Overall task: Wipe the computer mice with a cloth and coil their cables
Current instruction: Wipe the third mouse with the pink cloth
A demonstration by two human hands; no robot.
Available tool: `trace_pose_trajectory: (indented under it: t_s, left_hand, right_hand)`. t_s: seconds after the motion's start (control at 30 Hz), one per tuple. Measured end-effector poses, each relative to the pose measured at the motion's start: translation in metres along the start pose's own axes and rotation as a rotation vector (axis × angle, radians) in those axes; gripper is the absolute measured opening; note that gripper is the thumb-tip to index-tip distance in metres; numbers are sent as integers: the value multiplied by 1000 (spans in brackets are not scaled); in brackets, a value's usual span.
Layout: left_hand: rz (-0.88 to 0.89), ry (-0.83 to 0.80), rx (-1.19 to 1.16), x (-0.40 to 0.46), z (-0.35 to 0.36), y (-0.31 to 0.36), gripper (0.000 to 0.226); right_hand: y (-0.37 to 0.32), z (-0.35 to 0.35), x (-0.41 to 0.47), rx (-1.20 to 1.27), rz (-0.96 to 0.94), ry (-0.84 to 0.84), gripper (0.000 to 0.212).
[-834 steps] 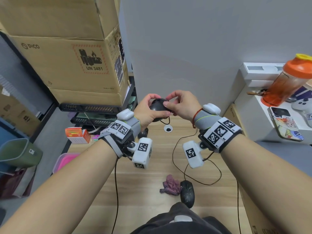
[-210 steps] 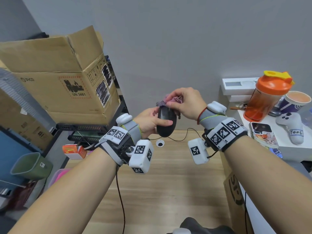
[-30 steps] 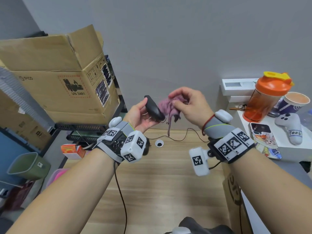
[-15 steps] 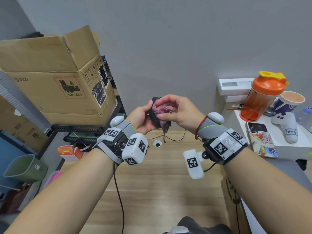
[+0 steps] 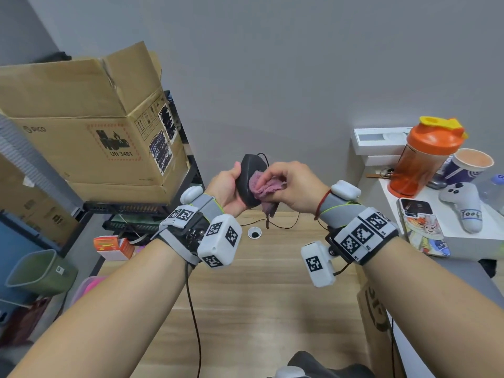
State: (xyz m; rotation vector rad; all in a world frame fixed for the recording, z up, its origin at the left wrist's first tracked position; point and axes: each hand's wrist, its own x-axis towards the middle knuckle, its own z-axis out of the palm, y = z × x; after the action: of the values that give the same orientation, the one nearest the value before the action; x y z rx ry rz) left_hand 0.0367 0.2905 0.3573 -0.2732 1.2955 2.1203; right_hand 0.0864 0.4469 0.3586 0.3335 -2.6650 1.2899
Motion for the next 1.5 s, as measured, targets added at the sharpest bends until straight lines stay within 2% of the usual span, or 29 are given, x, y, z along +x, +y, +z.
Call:
trace_pose_trajectory:
  t_s: [0.07, 0.13, 0.3, 0.4, 0.57, 0.63, 0.7, 0.8, 0.87, 1.0, 1.1, 1.17, 1.23, 1.4, 1.5]
  left_hand:
    - [2, -14, 10, -2, 4, -2, 54]
    - [-2, -19, 17, -2, 8, -4, 54]
    - [-13, 15, -11, -3, 8, 1, 59]
    - [-24, 20, -12, -4, 5, 1, 58]
    - [10, 25, -17, -8, 7, 1, 55]
    - [7, 25, -20, -7, 9, 2, 56]
    - [14, 22, -37, -6, 8, 3, 56]
    - [47, 33, -45, -2, 4, 7, 55]
    - [55, 23, -39, 1, 0, 8, 56]
    - [46, -24, 57, 0, -2, 7, 49]
    - [59, -76, 98, 0, 1, 3, 42]
    - [63, -105, 93, 0, 0, 5, 40]
    - [56, -107, 100, 0, -1, 7, 41]
    - [49, -3, 49, 1, -1, 7, 45]
    - [74, 74, -9, 3, -2, 5, 42]
  right_hand:
    - [3, -5, 4, -46, 43, 139, 16]
    - [4, -8, 4, -84, 38, 196, 15]
    - [-10, 4, -7, -33, -110, -86, 25]
    - [-5, -4, -6, -23, -31, -158, 29]
    - [2, -12, 0, -148, 30, 134, 30]
    - [-4, -7, -3, -100, -13, 70, 36]
    - [-12, 0, -9, -63, -82, -76, 38]
    - [-15, 2, -12, 15, -76, -211, 28]
    - [-13, -1, -10, 70, 0, -136, 26]
    - [-7, -10, -1, -11, 73, 192, 23]
    - [-13, -7, 3, -20, 50, 241, 33]
    - [-19, -2, 1, -31, 12, 224, 38]
    - [-20, 0, -3, -28, -39, 189, 33]
    - [-24, 8, -12, -42, -187, 41, 19]
    - [-26, 10, -16, -127, -228, -134, 16]
